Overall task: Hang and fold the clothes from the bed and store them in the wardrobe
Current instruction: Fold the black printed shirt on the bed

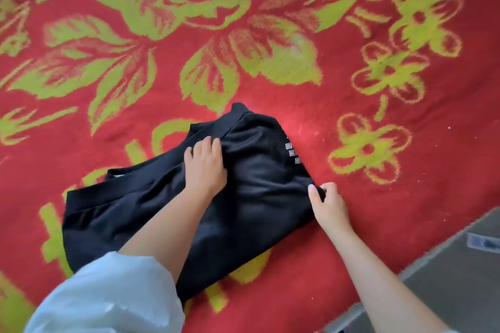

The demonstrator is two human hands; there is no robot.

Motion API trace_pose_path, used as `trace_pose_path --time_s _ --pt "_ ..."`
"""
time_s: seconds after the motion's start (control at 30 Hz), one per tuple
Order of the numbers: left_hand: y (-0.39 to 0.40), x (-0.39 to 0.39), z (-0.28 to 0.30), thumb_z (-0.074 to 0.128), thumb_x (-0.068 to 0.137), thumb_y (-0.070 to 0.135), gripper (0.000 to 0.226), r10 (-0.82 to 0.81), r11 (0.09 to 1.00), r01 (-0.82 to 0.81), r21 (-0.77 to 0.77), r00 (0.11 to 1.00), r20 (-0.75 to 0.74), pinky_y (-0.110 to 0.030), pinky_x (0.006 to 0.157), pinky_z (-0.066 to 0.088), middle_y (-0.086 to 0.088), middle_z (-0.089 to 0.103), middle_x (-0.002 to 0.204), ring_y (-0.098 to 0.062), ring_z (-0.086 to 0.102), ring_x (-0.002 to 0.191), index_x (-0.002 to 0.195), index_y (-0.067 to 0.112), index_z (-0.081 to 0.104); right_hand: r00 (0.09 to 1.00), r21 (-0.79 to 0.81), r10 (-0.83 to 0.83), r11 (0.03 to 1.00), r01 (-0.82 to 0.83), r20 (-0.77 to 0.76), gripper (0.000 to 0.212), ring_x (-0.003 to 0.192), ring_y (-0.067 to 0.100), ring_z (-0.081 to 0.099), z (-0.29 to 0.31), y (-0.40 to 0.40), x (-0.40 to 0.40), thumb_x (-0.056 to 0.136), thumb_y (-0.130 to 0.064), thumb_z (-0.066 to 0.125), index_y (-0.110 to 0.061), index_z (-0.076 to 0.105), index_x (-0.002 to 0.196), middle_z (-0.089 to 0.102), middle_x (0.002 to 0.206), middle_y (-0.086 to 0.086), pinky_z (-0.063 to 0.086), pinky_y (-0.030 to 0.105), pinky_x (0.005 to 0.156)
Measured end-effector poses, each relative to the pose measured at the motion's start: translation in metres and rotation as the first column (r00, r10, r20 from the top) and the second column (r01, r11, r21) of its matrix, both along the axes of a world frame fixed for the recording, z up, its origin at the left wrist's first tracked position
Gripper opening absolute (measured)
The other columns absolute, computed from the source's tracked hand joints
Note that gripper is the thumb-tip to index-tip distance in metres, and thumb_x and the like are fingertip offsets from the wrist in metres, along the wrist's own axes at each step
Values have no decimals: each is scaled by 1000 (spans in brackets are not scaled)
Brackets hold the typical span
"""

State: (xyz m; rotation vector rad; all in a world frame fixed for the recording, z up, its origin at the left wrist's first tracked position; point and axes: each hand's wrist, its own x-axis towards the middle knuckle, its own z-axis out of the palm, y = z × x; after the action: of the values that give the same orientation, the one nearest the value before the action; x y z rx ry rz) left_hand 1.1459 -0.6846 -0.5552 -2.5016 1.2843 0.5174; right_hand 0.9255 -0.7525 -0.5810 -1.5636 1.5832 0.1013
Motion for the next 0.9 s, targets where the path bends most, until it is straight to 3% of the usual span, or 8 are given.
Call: trace_pose_path --time_s 0.13,0.23,0.3,0.37,0.43,0.63,0.77,0.9 --pt "-88 -13 12 49 89 11 76 -517 856 516 48 854 46 -29 81 36 -6 9 154 -24 34 126 149 21 4 993 210 118 971 -118 10 55 113 28 53 4 4 7 78 -40 68 -7 47 116 58 117 10 40 28 85" --pt "-122 -25 8 49 91 12 71 -655 736 626 260 755 38 -23 63 32 -2 3 155 -21 40 122 146 33 10 992 339 8 939 -49 123 33 84 23 59 0 4 8 77 -24 72 -12 50 99 60 98 6 43 17 57" --pt "-123 -29 4 47 90 6 55 -598 770 564 298 801 30 -24 55 27 -4 31 143 -23 48 118 139 22 29 956 451 -134 893 2 262 19 72 15 56 1 1 7 79 -4 67 -13 55 91 61 87 3 37 8 45" --pt "-118 -26 3 44 90 0 43 -535 810 507 294 845 15 -25 59 32 -6 47 129 -25 53 114 131 13 40 902 516 -222 857 -1 370 24 79 17 60 0 1 3 78 8 63 -15 60 86 63 84 0 44 10 58" --pt "-112 -19 6 43 89 -2 41 -487 839 468 277 873 -1 -28 65 37 -6 51 125 -26 54 112 126 13 47 864 504 -230 863 -32 448 30 86 18 61 6 1 1 76 10 63 -19 62 82 66 85 -3 48 17 69" --pt "-58 31 54 49 80 -3 41 -333 943 330 -46 940 -81 -37 66 42 -9 44 118 -34 55 96 118 13 50 701 458 -249 880 -124 669 35 77 10 64 54 21 14 54 -6 63 -16 64 88 71 76 -9 49 14 65" --pt "21 77 90 58 70 0 40 -236 898 144 -417 955 -178 -42 74 47 -13 51 106 -34 57 91 108 13 60 640 362 -46 855 -373 767 40 83 3 63 99 64 51 60 -11 65 -14 63 99 70 87 -11 49 18 75" --pt "130 125 112 60 66 5 41 -239 859 150 -489 963 -124 -41 68 50 -21 56 98 -38 61 82 99 25 47 637 73 418 798 -598 647 48 93 4 53 115 152 103 71 -32 63 -9 58 113 59 100 -10 32 25 101"
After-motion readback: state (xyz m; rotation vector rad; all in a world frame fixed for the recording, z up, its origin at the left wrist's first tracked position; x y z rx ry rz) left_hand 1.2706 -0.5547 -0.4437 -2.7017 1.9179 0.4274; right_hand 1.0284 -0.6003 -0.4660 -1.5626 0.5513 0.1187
